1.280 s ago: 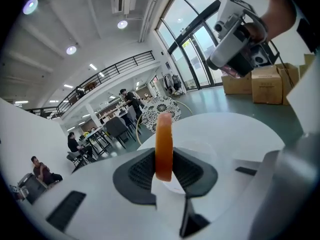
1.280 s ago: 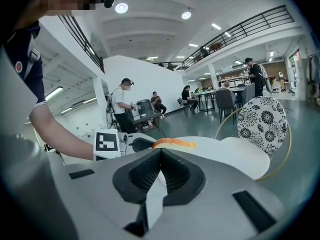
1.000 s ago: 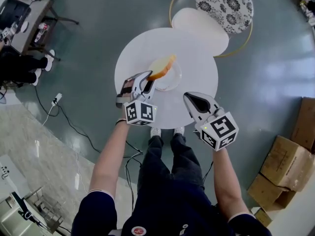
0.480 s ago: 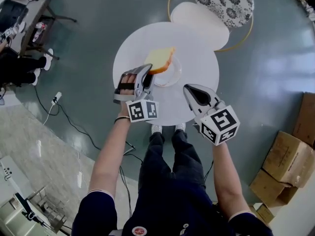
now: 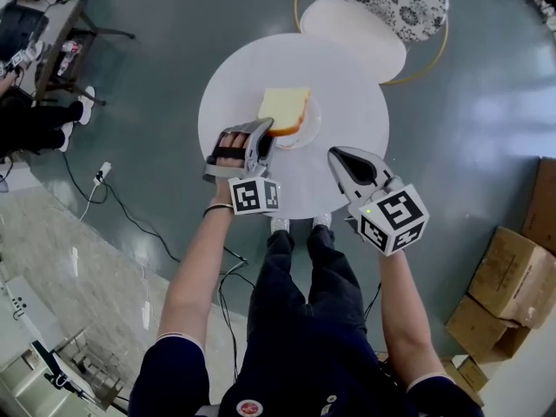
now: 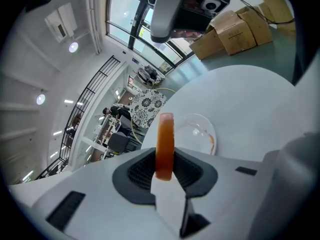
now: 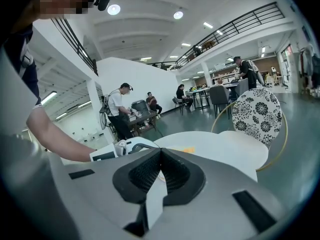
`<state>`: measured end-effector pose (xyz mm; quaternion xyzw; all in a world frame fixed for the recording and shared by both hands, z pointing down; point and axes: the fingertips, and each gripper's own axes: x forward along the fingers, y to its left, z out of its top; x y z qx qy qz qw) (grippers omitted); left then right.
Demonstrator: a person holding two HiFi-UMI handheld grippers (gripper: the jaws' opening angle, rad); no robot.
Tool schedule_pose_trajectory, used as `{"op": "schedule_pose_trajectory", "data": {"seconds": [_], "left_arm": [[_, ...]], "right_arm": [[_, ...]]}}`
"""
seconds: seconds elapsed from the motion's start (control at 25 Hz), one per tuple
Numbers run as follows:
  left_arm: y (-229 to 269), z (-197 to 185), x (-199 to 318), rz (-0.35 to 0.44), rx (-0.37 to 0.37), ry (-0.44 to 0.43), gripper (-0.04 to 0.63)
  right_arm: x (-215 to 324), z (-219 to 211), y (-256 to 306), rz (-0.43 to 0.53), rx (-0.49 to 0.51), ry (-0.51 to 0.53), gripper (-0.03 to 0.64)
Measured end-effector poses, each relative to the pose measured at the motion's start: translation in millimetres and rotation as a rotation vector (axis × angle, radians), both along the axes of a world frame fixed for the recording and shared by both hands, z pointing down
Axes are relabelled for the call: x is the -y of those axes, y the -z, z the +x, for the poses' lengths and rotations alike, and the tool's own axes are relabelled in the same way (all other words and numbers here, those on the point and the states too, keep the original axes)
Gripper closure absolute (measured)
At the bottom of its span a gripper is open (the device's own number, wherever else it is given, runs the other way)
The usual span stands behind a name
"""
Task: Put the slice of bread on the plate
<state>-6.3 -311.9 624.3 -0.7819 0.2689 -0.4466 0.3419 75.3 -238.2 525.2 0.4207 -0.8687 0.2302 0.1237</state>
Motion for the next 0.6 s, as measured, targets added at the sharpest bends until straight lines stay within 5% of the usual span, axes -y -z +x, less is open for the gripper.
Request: {"op": "schedule_pose_trajectory", "data": {"seconds": [0.6], "left_arm": [[-32,4,-19,-0.125,0.025,-0.078,0.476]], "right_arm": [[-12,-3,-10,-0.011,0.032,-0.006,0.612]]}}
